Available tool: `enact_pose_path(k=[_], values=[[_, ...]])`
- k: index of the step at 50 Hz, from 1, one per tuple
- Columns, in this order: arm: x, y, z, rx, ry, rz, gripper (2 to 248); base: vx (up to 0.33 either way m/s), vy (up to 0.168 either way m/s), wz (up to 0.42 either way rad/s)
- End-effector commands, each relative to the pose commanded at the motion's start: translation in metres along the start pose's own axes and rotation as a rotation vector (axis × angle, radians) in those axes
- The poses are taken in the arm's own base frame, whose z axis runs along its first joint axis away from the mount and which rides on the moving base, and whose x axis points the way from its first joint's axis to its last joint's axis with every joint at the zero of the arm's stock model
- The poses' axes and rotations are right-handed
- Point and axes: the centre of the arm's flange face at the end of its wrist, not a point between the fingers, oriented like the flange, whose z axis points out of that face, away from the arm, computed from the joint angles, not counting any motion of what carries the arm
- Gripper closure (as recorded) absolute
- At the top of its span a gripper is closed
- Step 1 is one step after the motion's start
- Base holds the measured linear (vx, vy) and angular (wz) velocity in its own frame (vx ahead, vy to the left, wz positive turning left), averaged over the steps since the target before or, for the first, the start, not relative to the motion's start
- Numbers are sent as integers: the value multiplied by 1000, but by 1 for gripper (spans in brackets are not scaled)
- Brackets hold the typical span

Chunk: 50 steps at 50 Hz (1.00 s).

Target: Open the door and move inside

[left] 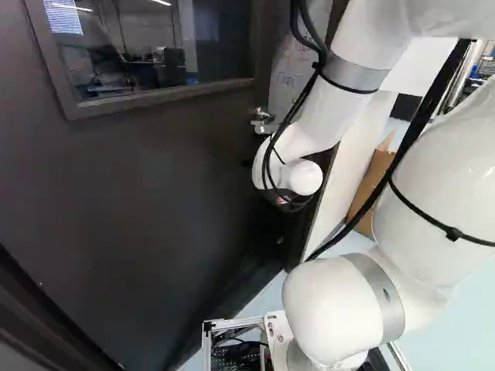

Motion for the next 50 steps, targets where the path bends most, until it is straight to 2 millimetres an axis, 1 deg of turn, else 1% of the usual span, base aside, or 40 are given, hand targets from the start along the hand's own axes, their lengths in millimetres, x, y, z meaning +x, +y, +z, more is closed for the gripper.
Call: enact_pose_path(k=[21, 50], values=[[7, -13, 16, 9, -2, 12, 3, 0, 0, 0], [16, -42, 40, 23, -3, 40, 3, 0, 0, 0]])
